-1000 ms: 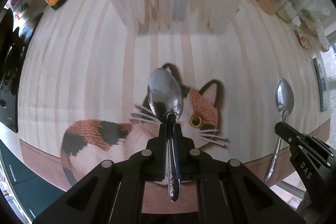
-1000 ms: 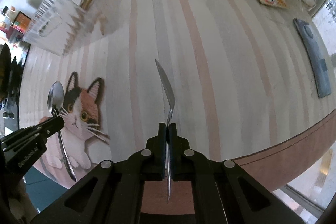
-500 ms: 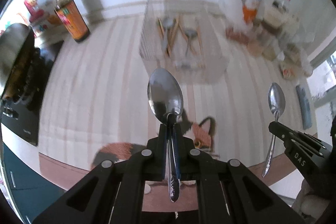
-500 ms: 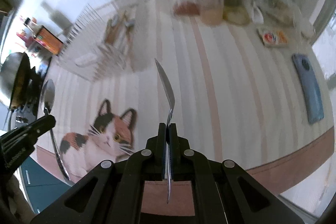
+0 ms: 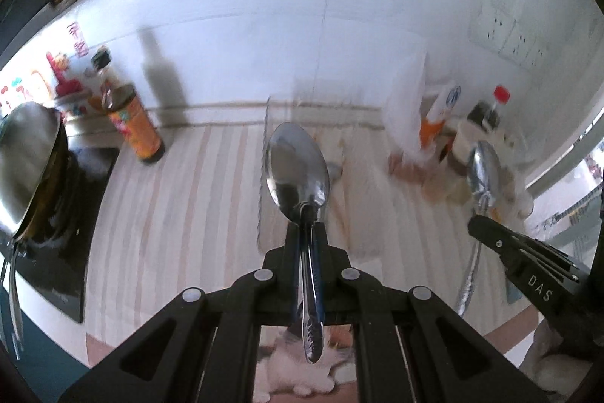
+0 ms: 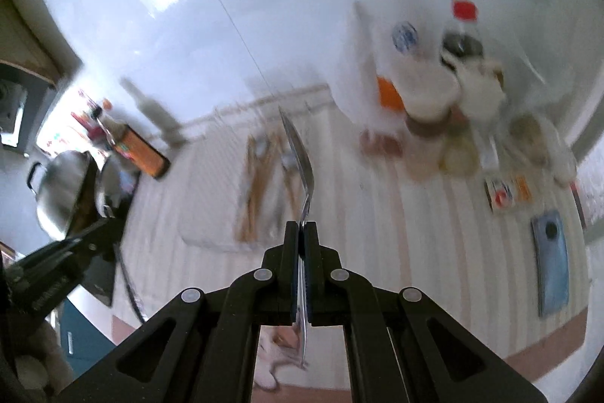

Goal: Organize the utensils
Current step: 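Lower both spoons into the clear rack and open both tools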

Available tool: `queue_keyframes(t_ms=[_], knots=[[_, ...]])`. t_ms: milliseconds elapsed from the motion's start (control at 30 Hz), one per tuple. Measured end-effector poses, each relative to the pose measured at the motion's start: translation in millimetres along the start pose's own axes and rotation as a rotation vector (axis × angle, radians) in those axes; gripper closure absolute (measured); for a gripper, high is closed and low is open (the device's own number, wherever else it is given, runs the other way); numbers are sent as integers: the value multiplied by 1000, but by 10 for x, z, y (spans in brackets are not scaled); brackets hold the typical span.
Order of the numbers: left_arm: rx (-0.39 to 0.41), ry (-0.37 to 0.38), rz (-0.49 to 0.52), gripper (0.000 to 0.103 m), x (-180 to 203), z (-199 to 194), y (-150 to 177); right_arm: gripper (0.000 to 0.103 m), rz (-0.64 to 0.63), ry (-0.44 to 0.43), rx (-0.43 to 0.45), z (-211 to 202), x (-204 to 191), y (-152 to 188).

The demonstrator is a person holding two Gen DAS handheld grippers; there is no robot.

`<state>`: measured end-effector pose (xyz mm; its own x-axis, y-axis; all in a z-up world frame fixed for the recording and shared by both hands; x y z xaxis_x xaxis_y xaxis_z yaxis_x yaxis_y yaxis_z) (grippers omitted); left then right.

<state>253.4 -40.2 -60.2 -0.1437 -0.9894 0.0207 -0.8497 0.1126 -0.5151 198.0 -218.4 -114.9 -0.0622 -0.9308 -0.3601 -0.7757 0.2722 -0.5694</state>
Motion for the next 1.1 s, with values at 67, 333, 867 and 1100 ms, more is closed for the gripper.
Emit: queue_keyframes(t_ms=[67,333,867,1100], knots=[[-5,13,6,99,22,65,-132,101,-13,-3,11,29,-83,-166],[-71,25,22,99,5,537,-531,101,20,-27,-31,459,-183,-666],[-264,48,34,99,-67,1386,-624,100,36,-11,-230,1539,-181,-794],[-323,10,14,95,-165,1485,-602,93,42,13,-302,1740,-170,-745]])
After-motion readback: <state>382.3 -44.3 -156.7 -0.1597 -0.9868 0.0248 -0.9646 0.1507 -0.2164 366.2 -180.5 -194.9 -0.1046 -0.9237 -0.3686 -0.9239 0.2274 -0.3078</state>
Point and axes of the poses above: each gripper's, at about its wrist camera, not at the fingertips, and z roughly the way its jaws point, x to its right, y to its underside, the point moved 1 cm from there along z, roughly the way its jaws point, and after that the axes turned 5 degrees about -y, right-handed, at the moved point
